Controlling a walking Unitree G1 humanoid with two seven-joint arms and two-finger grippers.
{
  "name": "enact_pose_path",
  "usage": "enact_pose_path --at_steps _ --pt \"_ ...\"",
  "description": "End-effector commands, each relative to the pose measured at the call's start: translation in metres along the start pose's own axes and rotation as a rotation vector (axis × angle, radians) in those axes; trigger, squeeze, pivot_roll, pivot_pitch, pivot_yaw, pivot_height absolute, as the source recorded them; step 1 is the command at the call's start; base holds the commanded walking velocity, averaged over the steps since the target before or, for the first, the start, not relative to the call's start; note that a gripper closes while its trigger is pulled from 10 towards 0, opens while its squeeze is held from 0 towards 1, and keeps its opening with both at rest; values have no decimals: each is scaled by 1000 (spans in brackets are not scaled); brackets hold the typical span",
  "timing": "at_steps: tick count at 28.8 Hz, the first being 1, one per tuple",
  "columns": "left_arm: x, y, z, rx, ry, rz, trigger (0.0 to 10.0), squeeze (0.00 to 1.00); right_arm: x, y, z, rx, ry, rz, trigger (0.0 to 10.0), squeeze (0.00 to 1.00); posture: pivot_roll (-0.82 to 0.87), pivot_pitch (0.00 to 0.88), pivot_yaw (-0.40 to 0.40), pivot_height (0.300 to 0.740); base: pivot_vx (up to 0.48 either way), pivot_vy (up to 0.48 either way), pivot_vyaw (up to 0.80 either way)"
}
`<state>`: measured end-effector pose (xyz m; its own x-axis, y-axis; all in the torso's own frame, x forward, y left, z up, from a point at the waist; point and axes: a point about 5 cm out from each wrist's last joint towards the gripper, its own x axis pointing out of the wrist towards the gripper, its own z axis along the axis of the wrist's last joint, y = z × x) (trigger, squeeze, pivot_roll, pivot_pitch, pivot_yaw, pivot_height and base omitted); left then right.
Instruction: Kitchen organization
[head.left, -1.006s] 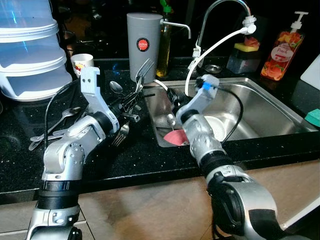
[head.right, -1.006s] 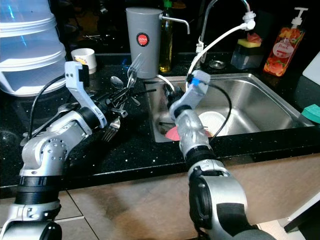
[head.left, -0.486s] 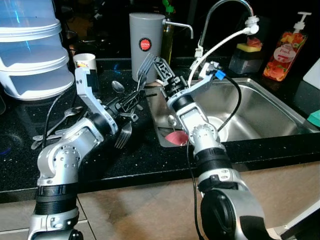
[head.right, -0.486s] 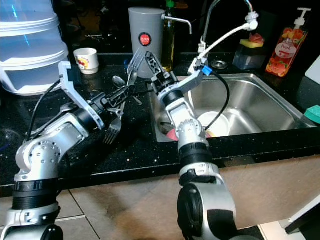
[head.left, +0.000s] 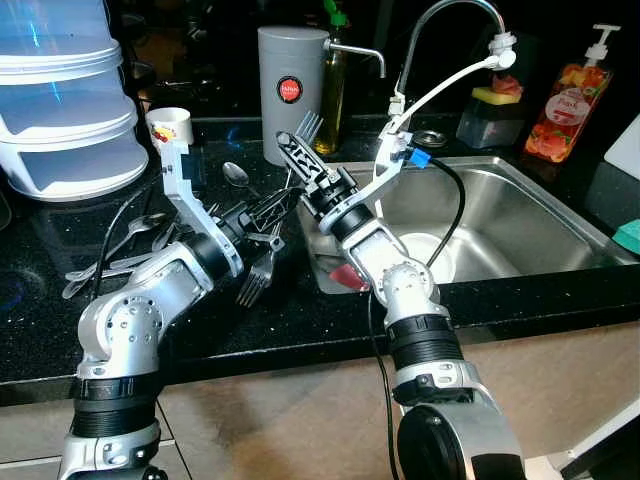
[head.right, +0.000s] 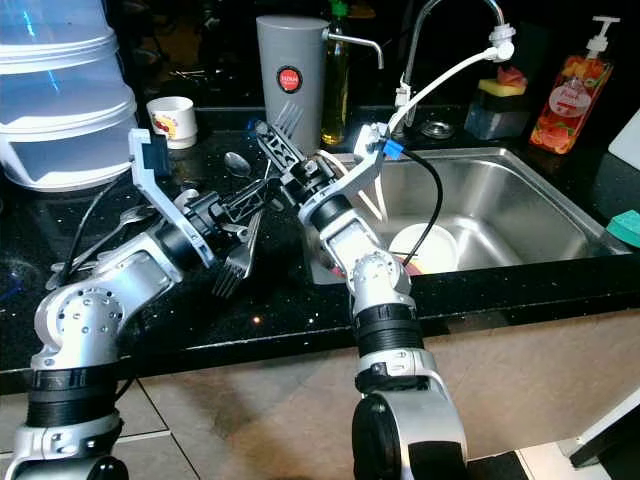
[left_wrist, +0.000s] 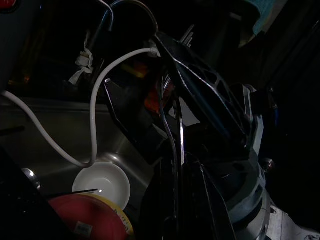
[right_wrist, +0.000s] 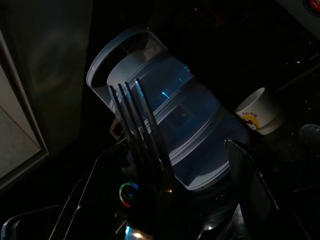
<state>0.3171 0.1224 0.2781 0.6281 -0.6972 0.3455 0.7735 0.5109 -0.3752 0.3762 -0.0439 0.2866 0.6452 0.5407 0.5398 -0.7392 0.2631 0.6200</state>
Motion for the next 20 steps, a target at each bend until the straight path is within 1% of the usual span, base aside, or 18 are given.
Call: enact_pose_path --at_steps 1,2,3,4,6,7,17,19,20 --pt "2 -4 -4 -9 12 -16 0 0 -2 2 -3 -4 25 4 10000 0 77 37 6 740 0 0 0" --pt "2 -4 -4 -9 12 -16 0 0 -2 2 -3 -4 25 4 10000 0 77 37 6 740 0 0 0" --pt "2 -3 -3 -8 11 -13 0 0 -2 2 -2 1 23 4 8784 0 77 37 6 740 0 0 0" --pt "2 -3 -3 -8 10 -10 0 0 -2 2 -2 6 17 1 2902 0 77 37 6 740 0 0 0" --pt "2 -3 -3 -8 10 -10 0 0 -2 2 -2 6 17 1 2902 0 77 37 6 740 0 0 0" --pt "2 -2 -2 -8 9 -6 0 0 -2 1 -1 11 11 -2 0 0 78 38 5 740 0 0 0" --pt "0 2 -2 2 18 17 0 0 -3 -2 5 14 -20 -33 0 0 76 43 5 740 0 0 0" --pt "-1 3 -2 10 23 29 0 0 -3 -4 6 7 -28 -49 0 0 76 46 2 740 0 0 0" --pt "-1 7 -2 32 26 60 0 0 -3 -8 7 -14 -45 -85 0 0 77 48 1 740 0 0 0"
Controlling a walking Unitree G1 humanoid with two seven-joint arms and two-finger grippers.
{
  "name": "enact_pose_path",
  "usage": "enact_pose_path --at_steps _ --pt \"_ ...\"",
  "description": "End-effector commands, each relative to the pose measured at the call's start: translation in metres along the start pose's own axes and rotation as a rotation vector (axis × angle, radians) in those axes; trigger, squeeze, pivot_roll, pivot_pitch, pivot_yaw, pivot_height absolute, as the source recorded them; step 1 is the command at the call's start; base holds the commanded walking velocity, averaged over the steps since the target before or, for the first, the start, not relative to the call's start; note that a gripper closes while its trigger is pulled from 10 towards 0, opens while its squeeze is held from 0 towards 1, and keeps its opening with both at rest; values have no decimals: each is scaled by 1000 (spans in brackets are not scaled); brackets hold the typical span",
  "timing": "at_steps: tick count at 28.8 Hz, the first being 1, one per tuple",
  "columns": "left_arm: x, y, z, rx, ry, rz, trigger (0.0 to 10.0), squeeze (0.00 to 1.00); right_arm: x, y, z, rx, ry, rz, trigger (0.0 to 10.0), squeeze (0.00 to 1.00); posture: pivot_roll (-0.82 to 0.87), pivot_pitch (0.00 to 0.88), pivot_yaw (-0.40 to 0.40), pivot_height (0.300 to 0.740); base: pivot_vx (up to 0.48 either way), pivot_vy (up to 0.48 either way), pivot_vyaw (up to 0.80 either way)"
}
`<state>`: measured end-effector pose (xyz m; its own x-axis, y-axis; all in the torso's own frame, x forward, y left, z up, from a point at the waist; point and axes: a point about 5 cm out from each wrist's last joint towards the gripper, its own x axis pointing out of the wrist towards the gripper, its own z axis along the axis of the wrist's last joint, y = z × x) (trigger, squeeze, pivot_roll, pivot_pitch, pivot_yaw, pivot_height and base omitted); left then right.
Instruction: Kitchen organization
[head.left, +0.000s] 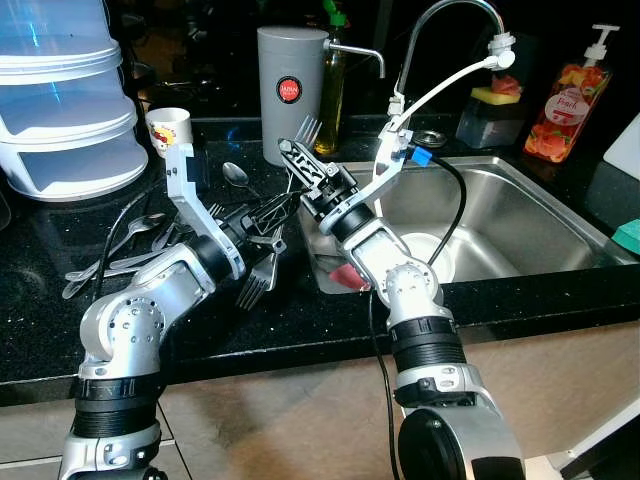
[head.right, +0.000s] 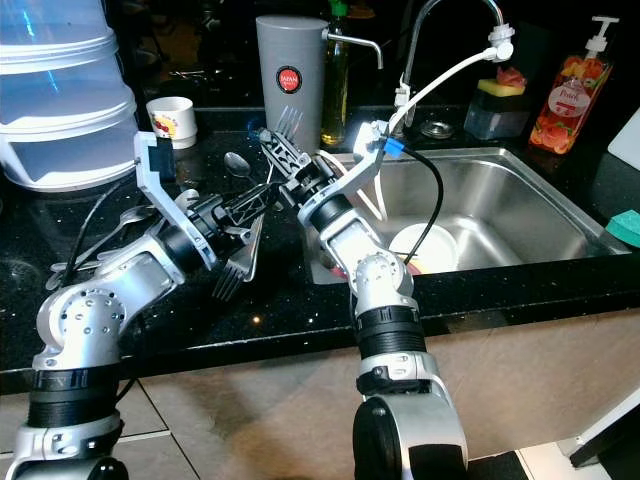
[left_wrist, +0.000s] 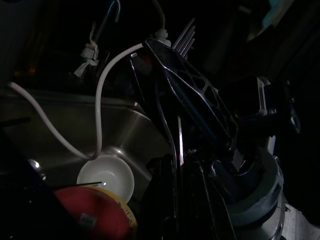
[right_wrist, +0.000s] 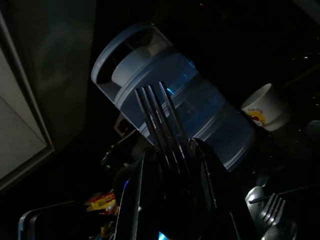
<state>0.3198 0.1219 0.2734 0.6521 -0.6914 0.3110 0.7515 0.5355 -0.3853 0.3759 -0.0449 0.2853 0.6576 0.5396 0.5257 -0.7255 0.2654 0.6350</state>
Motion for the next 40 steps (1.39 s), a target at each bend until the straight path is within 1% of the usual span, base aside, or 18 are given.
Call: enact_pose_path --at_steps 1,2,3,6,7,12,13,17,21,28,29,30,31,32,33,36,37,40 --pt "-1 4 2 30 1 26 0 0 -1 -7 7 -23 -50 -67 0 0 77 48 1 740 0 0 0" --pt "-2 9 2 51 3 69 0 0 -1 -12 10 -44 -74 -115 0 0 79 48 -2 740 0 0 0" --pt "-3 16 3 77 1 129 8745 0 -2 -18 13 -70 -108 -174 0 0 79 48 -2 740 0 0 0" --pt "-4 22 4 104 4 179 9176 0 -3 -23 16 -86 -134 -219 0 0 82 51 -7 740 0 0 0" --pt "-6 29 5 135 2 246 10000 1000 -5 -29 19 -95 -168 -270 0 0 85 53 -10 740 0 0 0" --pt "-10 35 7 157 2 298 10000 1000 -7 -32 21 -95 -184 -294 0 0 85 53 -10 740 0 0 0" --pt "-12 39 10 163 -19 328 10000 0 -8 -33 21 -95 -191 -298 0 0 85 56 -10 740 0 0 0" --pt "-15 43 19 163 -71 362 10000 0 -8 -35 23 -97 -205 -312 0 0 85 56 -10 740 0 0 0" --pt "-19 49 31 215 -124 424 10000 0 -8 -37 21 -100 -209 -328 0 0 86 60 -11 740 0 0 0" --pt "-23 53 38 265 -146 463 10000 0 -11 -43 20 -146 -221 -369 0 0 91 60 -17 740 0 0 0" --pt "-24 53 40 284 -158 471 10000 0 -13 -46 22 -215 -220 -400 0 0 91 60 -17 740 0 0 0" --pt "-24 52 38 323 -145 463 10000 0 -23 -55 32 -346 -241 -494 0 0 90 59 -19 740 0 0 0" --pt "-24 52 38 323 -145 463 10000 0 -23 -55 32 -346 -241 -494 0 0 90 59 -19 740 0 0 0" --pt "-23 51 37 360 -130 447 10000 0 -31 -62 43 -458 -267 -570 0 0 89 58 -19 740 0 0 0" --pt "-23 51 37 360 -130 447 10000 0 -31 -62 43 -458 -267 -570 0 0 89 58 -19 740 0 0 0" --pt "-20 45 27 438 -77 394 10000 0 -56 -75 70 -680 -348 -722 0 0 89 58 -19 740 0 0 0" --pt "-20 45 27 438 -77 394 10000 0 -56 -75 70 -680 -348 -722 0 0 89 58 -19 740 0 0 0" --pt "-10 29 8 485 13 258 10000 0 -70 -79 83 -846 -370 -781 0 0 89 58 -19 740 0 0 0"
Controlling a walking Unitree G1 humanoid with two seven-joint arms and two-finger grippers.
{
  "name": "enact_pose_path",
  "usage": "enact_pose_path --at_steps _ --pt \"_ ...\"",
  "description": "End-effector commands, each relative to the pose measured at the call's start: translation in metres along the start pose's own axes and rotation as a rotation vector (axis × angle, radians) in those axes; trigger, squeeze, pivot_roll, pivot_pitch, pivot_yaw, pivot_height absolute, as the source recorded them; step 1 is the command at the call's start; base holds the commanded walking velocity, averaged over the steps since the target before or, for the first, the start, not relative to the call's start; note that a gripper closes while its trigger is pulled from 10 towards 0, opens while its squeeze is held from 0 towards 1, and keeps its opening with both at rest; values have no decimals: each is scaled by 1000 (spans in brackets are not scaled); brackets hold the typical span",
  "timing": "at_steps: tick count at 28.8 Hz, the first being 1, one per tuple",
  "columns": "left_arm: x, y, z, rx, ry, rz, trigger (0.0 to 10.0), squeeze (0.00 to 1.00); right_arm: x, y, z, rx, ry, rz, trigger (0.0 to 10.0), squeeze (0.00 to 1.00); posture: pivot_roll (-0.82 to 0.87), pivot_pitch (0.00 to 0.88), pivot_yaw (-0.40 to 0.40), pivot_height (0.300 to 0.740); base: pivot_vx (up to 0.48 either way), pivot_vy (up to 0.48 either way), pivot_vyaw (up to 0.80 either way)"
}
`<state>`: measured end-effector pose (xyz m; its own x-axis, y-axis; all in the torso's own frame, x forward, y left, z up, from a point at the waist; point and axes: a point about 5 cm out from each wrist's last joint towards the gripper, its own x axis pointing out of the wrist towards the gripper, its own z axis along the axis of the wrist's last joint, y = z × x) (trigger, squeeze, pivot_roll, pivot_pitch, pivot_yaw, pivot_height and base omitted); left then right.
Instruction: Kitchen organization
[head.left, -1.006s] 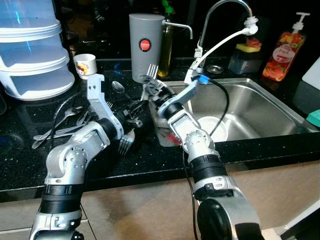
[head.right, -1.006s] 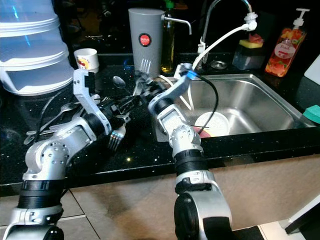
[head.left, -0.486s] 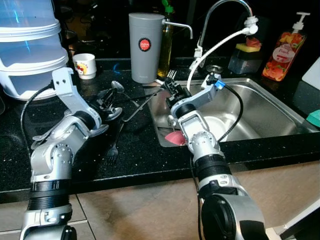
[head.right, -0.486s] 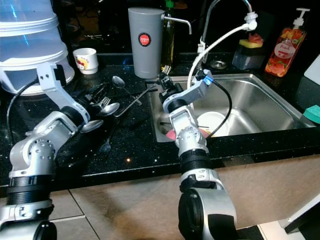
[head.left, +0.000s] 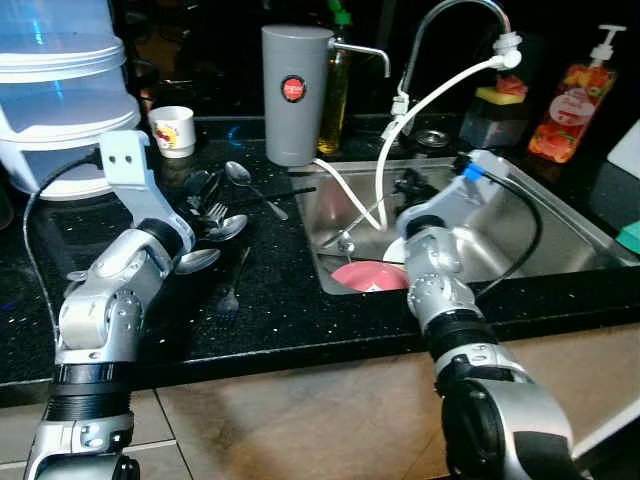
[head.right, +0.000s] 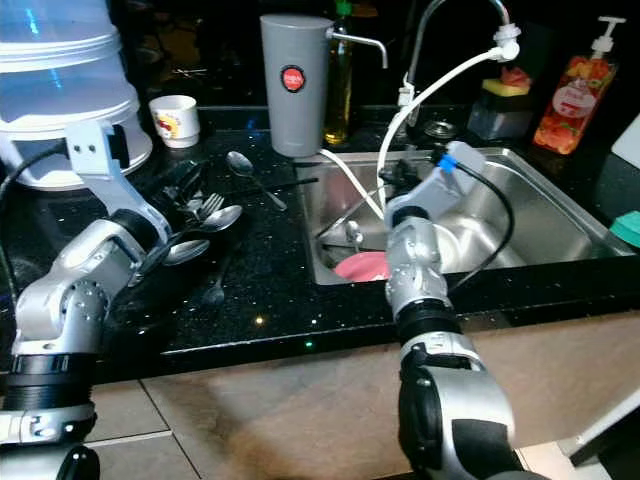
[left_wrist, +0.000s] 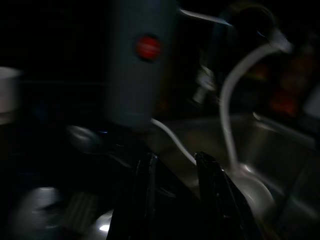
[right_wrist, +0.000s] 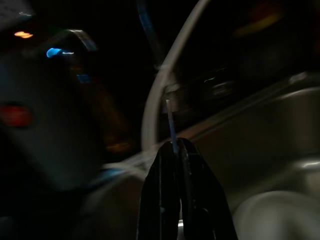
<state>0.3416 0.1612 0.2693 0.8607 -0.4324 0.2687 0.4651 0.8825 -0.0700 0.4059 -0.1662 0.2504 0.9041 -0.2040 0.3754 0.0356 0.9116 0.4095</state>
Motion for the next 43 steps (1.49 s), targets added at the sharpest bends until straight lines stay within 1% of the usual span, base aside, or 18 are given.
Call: enact_pose_path --at_steps 1,3,8,9,12,19,20,21,23,24,25,29,30,32,35,38,39,43 --pt "0 -25 -9 59 46 -158 10000 0 -3 -8 -1 -122 -30 -11 0 0 89 47 -20 740 0 0 0" --pt "-1 -44 -19 36 91 -273 10000 0 -5 -6 -3 -180 -32 16 0 0 89 45 -19 740 0 0 0" --pt "0 -59 -31 28 140 -356 10000 0 -9 0 -10 -236 -20 62 0 0 85 42 -16 740 0 0 0" --pt "3 -64 -41 81 192 -367 10000 0 -11 4 -16 -259 -6 93 0 0 83 43 -13 740 0 0 0" --pt "11 -60 -59 247 294 -314 10000 0 -19 10 -28 -288 15 136 0 0 84 46 -10 740 0 0 0" --pt "15 -55 -58 260 296 -281 10000 0 -28 16 -42 -307 66 195 0 0 90 49 -9 740 0 0 0" --pt "15 -53 -59 269 304 -275 10000 0 -30 17 -46 -310 90 207 4314 0 90 49 -8 740 0 0 0" --pt "14 -52 -59 269 310 -270 10000 0 -32 17 -51 -310 119 211 10000 0 90 49 -8 740 0 0 0" --pt "13 -52 -59 262 311 -265 10000 0 -33 17 -53 -309 137 212 10000 0 90 49 -8 740 0 0 0" --pt "13 -51 -59 253 310 -259 10000 0 -34 16 -55 -309 147 213 10000 267 90 49 -8 740 0 0 0" --pt "13 -50 -58 244 307 -254 10000 0 -34 16 -55 -305 152 214 10000 1000 93 52 -5 740 0 0 0" --pt "15 -46 -55 231 290 -232 10000 0 -32 16 -53 -299 142 209 10000 1000 93 52 -5 740 0 0 0" --pt "17 -42 -52 242 274 -191 10000 0 -29 17 -48 -289 125 202 10000 0 93 52 -5 740 0 0 0" --pt "18 -35 -47 285 261 -138 10000 0 -26 18 -44 -275 106 195 10000 0 90 46 -3 740 0 0 0" --pt "18 2 -24 468 267 151 10000 0 -12 27 -14 -223 -38 207 10000 0 93 49 -7 740 0 0 0" --pt "9 20 -12 514 285 221 10000 0 -8 38 -5 -139 -39 282 10000 0 97 50 -12 740 0 0 0" --pt "3 27 -8 517 292 240 10000 1000 -12 48 -9 -106 13 370 10000 0 92 49 -7 740 0 0 0" --pt "-10 43 0 531 324 313 10000 1000 -24 66 -19 -42 130 544 10000 0 92 49 -7 740 0 0 0"
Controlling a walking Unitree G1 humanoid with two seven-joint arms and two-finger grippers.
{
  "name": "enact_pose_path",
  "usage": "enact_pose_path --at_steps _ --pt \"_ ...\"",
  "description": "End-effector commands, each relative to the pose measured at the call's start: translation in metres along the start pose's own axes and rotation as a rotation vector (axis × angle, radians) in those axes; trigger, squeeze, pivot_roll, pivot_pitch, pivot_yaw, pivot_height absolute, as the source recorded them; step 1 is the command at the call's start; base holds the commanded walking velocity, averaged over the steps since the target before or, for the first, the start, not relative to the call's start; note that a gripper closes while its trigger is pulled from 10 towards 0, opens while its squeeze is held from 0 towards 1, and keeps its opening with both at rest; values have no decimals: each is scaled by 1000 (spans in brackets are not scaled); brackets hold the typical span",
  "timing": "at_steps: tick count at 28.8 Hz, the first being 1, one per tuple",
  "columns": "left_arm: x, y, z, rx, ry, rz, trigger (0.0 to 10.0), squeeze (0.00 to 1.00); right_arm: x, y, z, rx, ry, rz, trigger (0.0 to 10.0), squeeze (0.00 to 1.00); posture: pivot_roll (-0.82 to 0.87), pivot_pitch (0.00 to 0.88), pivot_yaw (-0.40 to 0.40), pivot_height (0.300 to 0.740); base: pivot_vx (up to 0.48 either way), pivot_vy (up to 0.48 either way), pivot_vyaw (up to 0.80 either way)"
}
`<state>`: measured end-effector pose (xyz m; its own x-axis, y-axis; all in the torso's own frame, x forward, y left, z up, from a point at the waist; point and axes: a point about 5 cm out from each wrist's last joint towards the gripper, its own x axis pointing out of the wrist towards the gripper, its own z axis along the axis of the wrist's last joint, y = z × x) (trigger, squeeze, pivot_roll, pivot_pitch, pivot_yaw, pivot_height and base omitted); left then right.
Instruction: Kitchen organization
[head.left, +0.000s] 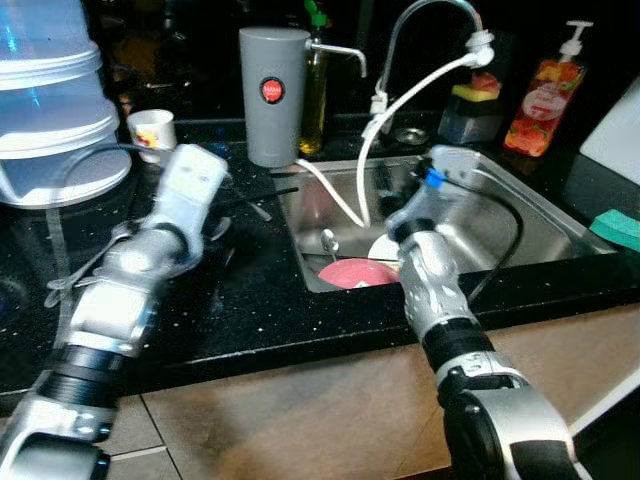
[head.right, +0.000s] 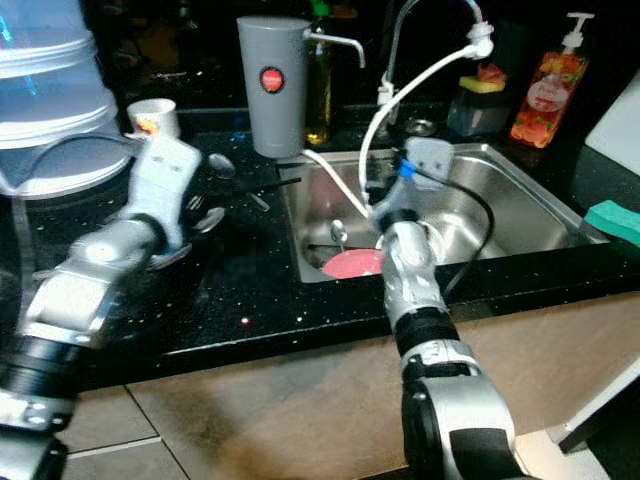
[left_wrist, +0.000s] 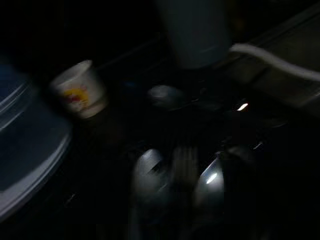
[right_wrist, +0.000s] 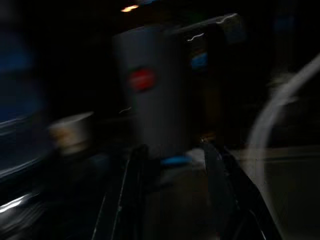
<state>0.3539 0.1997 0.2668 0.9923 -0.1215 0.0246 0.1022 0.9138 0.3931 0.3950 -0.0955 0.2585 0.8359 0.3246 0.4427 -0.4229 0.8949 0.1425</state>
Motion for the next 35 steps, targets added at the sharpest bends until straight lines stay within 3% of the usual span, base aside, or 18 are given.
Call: enact_pose_path --at_steps 1,2,3,4,5,7,10,12,18,22,28,35 --pt "-6 8 -6 59 41 18 10000 1000 -5 8 -9 19 65 67 10000 0 85 44 -5 740 0 0 0" --pt "-6 8 -6 59 41 18 10000 1000 -5 8 -9 19 65 67 10000 0 85 44 -5 740 0 0 0" --pt "-9 3 -5 141 38 -48 10000 1000 -6 11 -11 3 81 89 10000 0 87 45 -10 740 0 0 0" --pt "-11 -6 -4 216 35 -126 10000 0 -8 14 -13 -2 98 110 10000 0 87 45 -13 740 0 0 0" --pt "-13 -14 -4 264 36 -179 10000 0 -8 16 -14 -3 109 123 10000 0 87 45 -13 740 0 0 0" --pt "-15 -29 -5 259 53 -253 10000 0 -9 20 -16 7 126 146 10000 0 88 43 -16 740 0 0 0" --pt "-15 -33 -6 248 60 -264 10000 0 -9 22 -16 8 130 153 10000 0 88 43 -16 740 0 0 0" --pt "-16 -39 -8 246 85 -290 10000 0 -10 30 -15 31 172 233 10000 0 85 36 -17 740 0 0 0" --pt "-18 -43 -4 209 109 -338 10000 0 -15 41 -12 40 248 338 10000 0 83 38 -18 740 0 0 0" --pt "-21 -45 -15 297 157 -392 10000 0 -18 39 -14 40 275 334 10000 0 83 38 -18 740 0 0 0" --pt "-21 -48 -30 312 207 -403 10000 0 -21 39 -15 42 291 321 10000 0 80 41 -18 740 0 0 0" --pt "-18 -43 -48 417 254 -346 10000 0 -25 39 -16 55 320 304 10000 0 78 41 -14 740 0 0 0"
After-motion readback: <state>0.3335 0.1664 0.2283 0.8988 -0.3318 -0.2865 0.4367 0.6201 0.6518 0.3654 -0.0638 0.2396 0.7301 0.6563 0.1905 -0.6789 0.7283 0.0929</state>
